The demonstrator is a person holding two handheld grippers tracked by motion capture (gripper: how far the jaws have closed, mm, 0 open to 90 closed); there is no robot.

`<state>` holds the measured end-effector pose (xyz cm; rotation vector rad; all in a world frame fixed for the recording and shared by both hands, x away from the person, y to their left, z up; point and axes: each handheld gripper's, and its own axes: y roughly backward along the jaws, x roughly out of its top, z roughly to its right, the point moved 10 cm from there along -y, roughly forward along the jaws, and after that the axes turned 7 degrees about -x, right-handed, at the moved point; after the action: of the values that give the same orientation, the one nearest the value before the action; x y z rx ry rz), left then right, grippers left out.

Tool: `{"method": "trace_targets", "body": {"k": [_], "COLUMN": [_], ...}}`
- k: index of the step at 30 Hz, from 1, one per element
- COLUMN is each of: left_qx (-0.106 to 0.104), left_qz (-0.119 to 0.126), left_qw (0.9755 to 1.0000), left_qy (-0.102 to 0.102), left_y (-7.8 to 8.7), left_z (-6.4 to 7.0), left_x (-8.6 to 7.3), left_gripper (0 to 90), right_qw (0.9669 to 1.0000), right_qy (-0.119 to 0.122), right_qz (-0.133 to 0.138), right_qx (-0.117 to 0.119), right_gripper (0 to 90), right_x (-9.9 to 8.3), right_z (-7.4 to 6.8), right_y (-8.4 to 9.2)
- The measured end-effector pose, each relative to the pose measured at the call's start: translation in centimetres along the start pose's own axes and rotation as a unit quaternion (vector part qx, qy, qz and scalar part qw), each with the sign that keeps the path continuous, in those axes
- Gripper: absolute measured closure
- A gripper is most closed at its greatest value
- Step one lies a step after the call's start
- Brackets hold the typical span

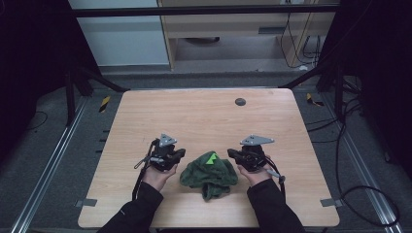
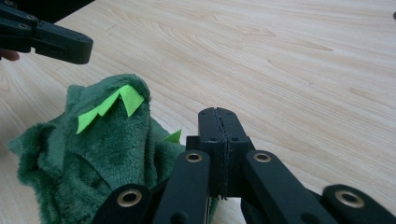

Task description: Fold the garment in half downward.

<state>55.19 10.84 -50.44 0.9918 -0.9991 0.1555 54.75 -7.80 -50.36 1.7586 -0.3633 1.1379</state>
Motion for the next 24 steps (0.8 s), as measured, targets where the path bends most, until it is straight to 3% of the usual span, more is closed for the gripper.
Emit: {"method": "trace_targets", "body": {"k": [15,24], "left_qx": [-0.051,-0.066], "left_qz": [-0.018,-0.019], "left_qw": [0.9984,0.9972], "left_qy": [-0.014,-0.028], "left_y": [-1.3,-0.9], "left_z": [2.4,3.9], "left_x": [-0.7,-0.9], "left_gripper": [89.8,89.8], "right_qw": [0.9989,0.9981], "right_qy": [0.008,0.017], "right_qz": [-0.032,-0.025], "right_qx": [0.035,0.053], "right_gripper": [88.1,88.3], "right_x": [-1.4,-1.2], "right_z": [-1.9,-3.4], "right_y": [-1.1,-0.5]}}
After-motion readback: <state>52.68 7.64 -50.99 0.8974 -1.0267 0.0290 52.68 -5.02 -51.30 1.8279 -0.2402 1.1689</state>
